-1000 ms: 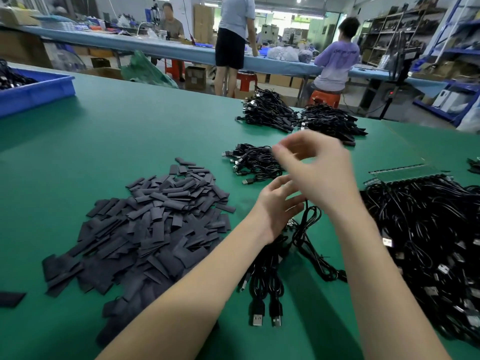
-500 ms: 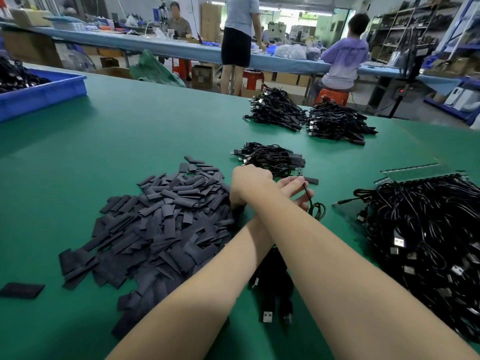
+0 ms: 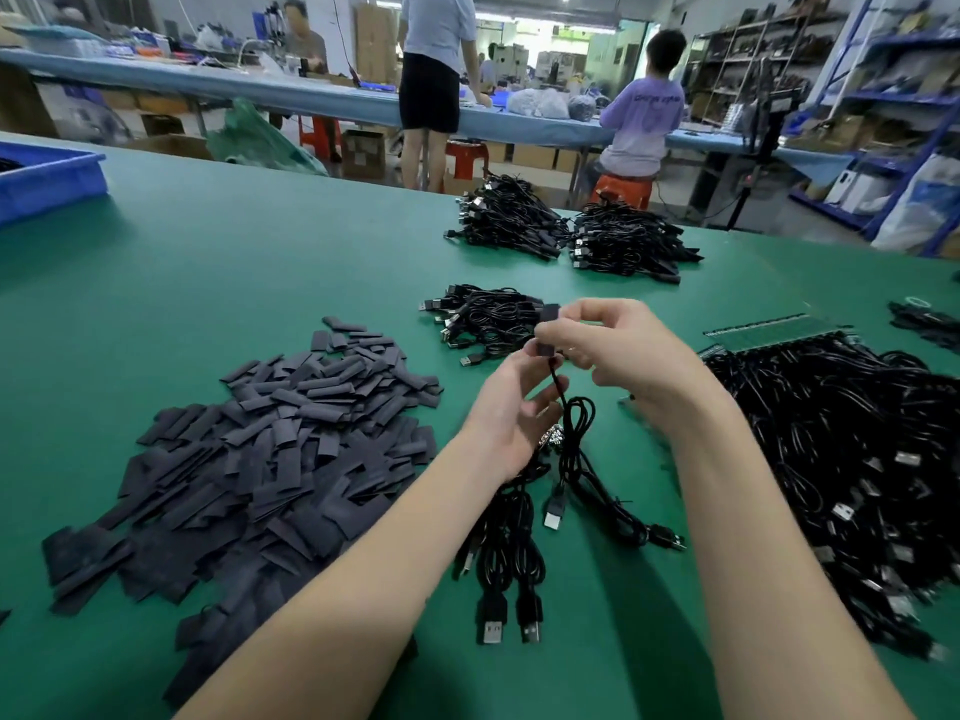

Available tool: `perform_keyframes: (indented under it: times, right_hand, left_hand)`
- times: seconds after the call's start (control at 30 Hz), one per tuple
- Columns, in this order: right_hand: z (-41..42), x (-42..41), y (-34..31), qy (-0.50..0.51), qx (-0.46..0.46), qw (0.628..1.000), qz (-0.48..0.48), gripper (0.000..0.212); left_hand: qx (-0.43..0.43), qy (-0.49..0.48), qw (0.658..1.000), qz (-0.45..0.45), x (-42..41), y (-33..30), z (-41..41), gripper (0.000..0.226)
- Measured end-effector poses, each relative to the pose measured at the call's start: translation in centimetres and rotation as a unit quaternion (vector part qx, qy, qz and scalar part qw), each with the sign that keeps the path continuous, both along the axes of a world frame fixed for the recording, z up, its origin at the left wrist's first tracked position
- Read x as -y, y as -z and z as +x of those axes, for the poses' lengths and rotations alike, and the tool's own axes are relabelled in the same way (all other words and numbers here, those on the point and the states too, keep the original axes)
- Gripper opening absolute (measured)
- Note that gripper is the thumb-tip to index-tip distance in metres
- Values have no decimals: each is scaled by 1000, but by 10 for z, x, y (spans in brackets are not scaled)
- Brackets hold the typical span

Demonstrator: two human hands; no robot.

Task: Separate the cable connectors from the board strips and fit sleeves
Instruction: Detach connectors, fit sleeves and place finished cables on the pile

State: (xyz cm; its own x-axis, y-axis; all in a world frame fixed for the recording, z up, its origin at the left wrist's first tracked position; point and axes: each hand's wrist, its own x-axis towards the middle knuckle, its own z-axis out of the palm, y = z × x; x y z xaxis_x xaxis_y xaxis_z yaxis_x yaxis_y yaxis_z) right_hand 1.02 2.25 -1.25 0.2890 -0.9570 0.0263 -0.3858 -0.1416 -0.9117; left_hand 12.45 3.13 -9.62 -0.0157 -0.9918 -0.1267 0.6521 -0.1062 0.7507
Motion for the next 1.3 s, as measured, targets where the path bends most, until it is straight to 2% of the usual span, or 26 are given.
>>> perform_keyframes:
  times: [0.1,0.17,0.23,0.33,0.47,0.67,0.83,0.9,1.07,1.2,1.3]
  right_hand:
    - [-35,1,22,24,150,984,89,15]
    - [-44,2,30,46,232,965,115,23]
    - [-48,4,34,64,303,945,105,33]
    - [-46,3,35,69,345,933,71,25]
    - [-44,2,40,95,356,928,55,21]
    - [-48,3,43,94,364,926,40,38]
    - [-48,4,47,91,343,935,30,43]
    - [-47,4,49,86,336,938,20,40]
    - [-46,6,54,63,337,939,17,18]
    - [-51,9,56,43,300,953,30,32]
    - [-56,10,57,18,247,968,36,33]
  left_hand:
    - [9,9,1000,1,3,2,-2,9]
    - [27,6,1000,-5,4,0,-4,7]
    - [65,15,998,-18,5,2,-5,6]
    - [120,41,990,-61,3,0,-6,8]
    - [163,60,980,-99,1,-3,-6,11]
    - [180,78,973,-118,-3,-4,-8,8]
    - [186,81,971,-124,-2,-5,-6,7]
    - [191,83,970,-128,-1,-5,-4,7]
    - [205,91,965,-139,-2,-7,1,10]
    - [257,94,950,-149,-3,-10,6,16]
    - [271,91,945,-157,-2,-12,8,16]
